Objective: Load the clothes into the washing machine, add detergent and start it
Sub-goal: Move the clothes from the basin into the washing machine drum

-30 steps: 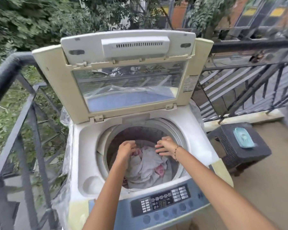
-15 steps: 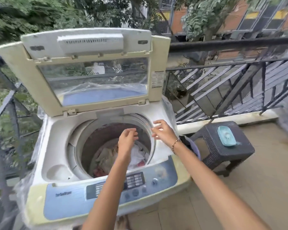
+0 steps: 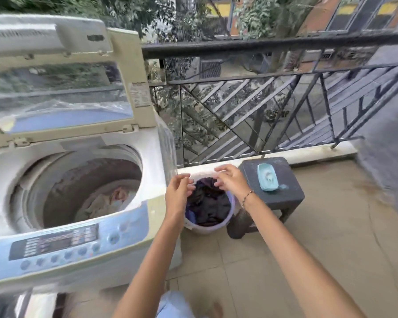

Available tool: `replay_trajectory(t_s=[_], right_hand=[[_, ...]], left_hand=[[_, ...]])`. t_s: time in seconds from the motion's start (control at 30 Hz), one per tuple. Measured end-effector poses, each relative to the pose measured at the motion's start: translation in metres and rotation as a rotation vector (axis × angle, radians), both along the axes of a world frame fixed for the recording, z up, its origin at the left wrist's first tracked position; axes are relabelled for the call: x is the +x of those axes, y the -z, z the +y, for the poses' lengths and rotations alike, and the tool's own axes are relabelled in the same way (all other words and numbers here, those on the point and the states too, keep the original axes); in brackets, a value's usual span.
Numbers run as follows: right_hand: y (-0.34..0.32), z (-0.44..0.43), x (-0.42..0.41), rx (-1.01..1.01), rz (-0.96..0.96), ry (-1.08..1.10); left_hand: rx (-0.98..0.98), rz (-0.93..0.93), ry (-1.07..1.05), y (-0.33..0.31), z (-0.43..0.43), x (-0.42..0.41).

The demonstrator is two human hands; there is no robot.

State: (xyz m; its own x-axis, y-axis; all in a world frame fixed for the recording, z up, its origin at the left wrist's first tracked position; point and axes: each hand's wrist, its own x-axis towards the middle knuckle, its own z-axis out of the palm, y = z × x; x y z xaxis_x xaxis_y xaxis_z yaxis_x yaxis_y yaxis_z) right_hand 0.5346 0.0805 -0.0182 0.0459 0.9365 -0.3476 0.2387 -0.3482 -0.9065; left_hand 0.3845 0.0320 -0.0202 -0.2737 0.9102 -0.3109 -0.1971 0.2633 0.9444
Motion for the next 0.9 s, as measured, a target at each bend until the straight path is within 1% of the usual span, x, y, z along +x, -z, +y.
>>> replay_trajectory(t_s=[0.07,0.1,0.33,0.6,0.77,0.9], right_hand=[[0.005,0.0,0.021,-0.024,-0.004,0.012],[0.008,0.001,0.029,-0.038,-0.005,0.019],[0.032,0.007,0.07,-0.108,-0.013,0.02],[0.072,0.051,0.082,-0.203,-0.058,-0.027],[0.101,0.093,0.083,-0.309,-0.107,-0.103],[0.132,0.128,0.081,-0.387,-0.136,-0.12]], left_hand=[[-0.023,0.015,0.047,0.007,0.002,0.018],[-0.048,-0.007,0.064,0.011,0.003,0.024],[-0.323,-0.072,0.117,0.051,0.019,0.06],[-0.441,-0.118,0.058,0.091,0.059,0.072],[-0.523,-0.149,0.002,0.123,0.104,0.077],[-0.623,-0.146,-0.043,0.158,0.136,0.08]])
